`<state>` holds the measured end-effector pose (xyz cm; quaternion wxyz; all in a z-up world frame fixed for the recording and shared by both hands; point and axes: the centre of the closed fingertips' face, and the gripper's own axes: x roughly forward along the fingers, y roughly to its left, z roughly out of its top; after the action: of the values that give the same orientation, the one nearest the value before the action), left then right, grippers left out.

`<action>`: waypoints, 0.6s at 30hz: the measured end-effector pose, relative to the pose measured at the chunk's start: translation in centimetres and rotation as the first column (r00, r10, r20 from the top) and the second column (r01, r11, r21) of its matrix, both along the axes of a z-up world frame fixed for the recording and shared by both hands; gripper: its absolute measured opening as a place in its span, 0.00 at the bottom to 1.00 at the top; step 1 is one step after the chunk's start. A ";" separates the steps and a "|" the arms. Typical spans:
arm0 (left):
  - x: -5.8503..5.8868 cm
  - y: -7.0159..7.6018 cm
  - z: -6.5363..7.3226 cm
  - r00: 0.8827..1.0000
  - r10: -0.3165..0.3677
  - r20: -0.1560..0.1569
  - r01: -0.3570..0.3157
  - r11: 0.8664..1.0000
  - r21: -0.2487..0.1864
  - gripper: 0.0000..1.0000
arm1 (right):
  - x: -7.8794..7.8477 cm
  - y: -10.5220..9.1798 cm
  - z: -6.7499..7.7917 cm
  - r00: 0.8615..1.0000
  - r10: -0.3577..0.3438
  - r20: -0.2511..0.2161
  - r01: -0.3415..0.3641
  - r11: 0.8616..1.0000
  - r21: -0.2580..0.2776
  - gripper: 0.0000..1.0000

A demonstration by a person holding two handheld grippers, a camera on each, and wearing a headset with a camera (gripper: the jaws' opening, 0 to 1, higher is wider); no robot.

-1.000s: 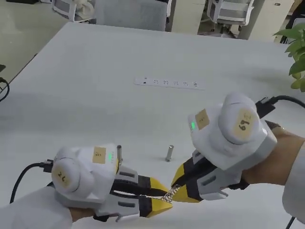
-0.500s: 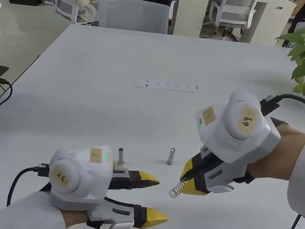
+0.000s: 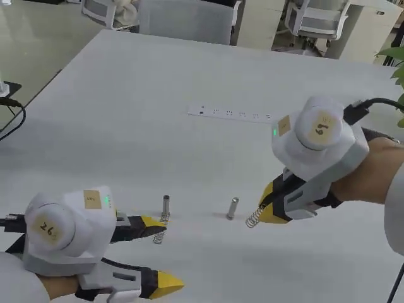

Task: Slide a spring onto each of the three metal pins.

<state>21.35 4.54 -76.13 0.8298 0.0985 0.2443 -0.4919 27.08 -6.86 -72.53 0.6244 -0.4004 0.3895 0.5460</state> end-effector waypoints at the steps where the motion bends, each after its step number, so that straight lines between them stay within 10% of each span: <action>1: 0.2 0.4 0.0 1.000 0.025 -0.001 -0.025 1.000 -0.003 0.50 | 0.4 0.0 0.1 1.000 -0.001 0.005 0.001 1.000 -0.007 0.07; 18: 0.8 2.3 0.2 0.987 0.163 -0.001 -0.163 0.986 -0.026 0.49 | 5.1 1.5 -1.4 0.999 0.027 0.046 -0.022 0.993 -0.112 0.07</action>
<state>22.19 6.86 -75.96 0.8686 0.0676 0.2446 -0.4256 32.15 -5.38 -73.92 0.6034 -0.4522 0.3995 0.5214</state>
